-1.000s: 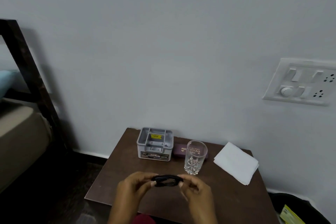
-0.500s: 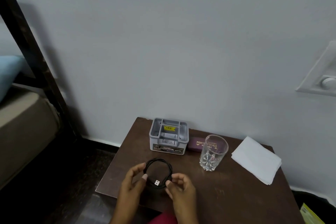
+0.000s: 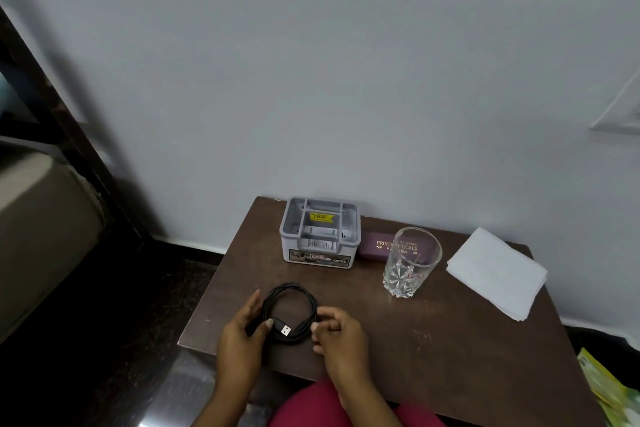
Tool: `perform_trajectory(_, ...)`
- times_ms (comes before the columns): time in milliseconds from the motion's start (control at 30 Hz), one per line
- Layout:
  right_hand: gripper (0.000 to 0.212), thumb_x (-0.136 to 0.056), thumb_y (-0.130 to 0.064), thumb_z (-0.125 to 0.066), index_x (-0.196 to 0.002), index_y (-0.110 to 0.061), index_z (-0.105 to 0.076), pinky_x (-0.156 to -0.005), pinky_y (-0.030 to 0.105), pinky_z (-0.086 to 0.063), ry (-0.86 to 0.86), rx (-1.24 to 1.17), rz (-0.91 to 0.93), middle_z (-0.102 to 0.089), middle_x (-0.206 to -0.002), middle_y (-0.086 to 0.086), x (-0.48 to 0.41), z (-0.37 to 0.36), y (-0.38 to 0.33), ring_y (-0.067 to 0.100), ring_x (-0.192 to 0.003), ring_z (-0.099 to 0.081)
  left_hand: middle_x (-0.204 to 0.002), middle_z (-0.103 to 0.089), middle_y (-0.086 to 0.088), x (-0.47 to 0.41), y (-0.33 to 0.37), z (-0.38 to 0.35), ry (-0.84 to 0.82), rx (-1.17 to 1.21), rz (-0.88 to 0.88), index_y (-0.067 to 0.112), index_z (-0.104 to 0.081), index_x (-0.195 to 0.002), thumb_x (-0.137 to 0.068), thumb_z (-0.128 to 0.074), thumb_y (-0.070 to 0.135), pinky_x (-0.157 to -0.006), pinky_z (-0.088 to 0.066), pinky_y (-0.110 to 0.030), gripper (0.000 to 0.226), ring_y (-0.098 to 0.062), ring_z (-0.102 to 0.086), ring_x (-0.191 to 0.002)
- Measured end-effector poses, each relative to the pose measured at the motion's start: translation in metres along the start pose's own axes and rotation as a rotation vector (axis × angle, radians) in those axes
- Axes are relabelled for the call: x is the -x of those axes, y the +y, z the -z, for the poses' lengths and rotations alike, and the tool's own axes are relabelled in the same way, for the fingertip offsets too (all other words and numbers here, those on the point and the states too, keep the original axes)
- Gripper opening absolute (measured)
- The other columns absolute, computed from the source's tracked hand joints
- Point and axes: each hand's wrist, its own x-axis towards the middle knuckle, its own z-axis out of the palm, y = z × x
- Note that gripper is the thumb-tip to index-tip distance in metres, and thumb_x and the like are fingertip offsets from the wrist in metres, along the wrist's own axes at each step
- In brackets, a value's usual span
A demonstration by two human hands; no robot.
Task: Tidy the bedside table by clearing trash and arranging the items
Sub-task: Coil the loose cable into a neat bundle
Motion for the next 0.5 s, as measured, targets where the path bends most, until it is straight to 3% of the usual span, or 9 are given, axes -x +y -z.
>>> perform_trajectory(167, 0.024, -0.081, -0.002, -0.063, -0.102, -0.014, -0.062, -0.063, 0.025, -0.053, 0.079, 0.095, 0.035, -0.061, -0.068, -0.002, -0.005, 0.001, 0.001, 0.013, -0.061, -0.06, -0.136, -0.054, -0.011, 0.0, 0.008, 0.0, 0.024, -0.031, -0.004, 0.011, -0.045, -0.137, -0.086, -0.061, 0.003, -0.095, -0.036, -0.021, 0.054, -0.015, -0.05, -0.122)
perform_trajectory(233, 0.027, -0.079, -0.004, -0.067, -0.1, -0.02, -0.059, -0.07, 0.021, -0.05, 0.219, 0.137, 0.132, -0.063, -0.084, 0.003, -0.009, 0.006, 0.0, 0.017, -0.074, -0.062, -0.14, -0.05, -0.008, -0.004, 0.015, 0.002, 0.076, 0.004, 0.003, 0.014, -0.041, -0.14, -0.089, -0.058, 0.008, -0.099, -0.034, -0.024, 0.054, -0.019, -0.048, -0.127)
perform_trajectory(300, 0.037, -0.08, -0.004, -0.066, -0.113, -0.017, -0.056, -0.083, 0.025, -0.051, 0.321, 0.12, 0.216, -0.058, -0.105, 0.002, -0.014, 0.01, -0.007, 0.014, -0.09, -0.059, -0.143, -0.046, -0.006, -0.012, 0.024, 0.004, 0.107, 0.057, -0.006, 0.015, -0.037, -0.142, -0.091, -0.054, 0.006, -0.1, -0.033, -0.025, 0.055, -0.017, -0.047, -0.126)
perform_trajectory(400, 0.054, -0.082, -0.003, -0.064, -0.133, -0.009, -0.044, -0.101, 0.032, -0.044, 0.356, 0.093, 0.278, -0.047, -0.125, 0.0, -0.027, 0.013, -0.02, 0.013, -0.115, -0.05, -0.147, -0.041, -0.006, -0.03, 0.035, 0.002, 0.063, 0.127, -0.008, 0.015, -0.032, -0.144, -0.091, -0.05, -0.001, -0.099, -0.032, -0.024, 0.058, -0.009, -0.043, -0.12)
perform_trajectory(500, 0.068, -0.081, -0.002, -0.064, -0.141, -0.009, -0.034, -0.108, 0.036, -0.039, 0.321, 0.097, 0.272, -0.041, -0.141, 0.007, -0.043, 0.011, -0.025, 0.016, -0.127, -0.044, -0.15, -0.035, -0.006, -0.048, 0.041, -0.007, -0.01, 0.139, -0.017, 0.014, -0.029, -0.145, -0.091, -0.046, -0.006, -0.101, -0.031, -0.024, 0.061, -0.01, -0.038, -0.128)
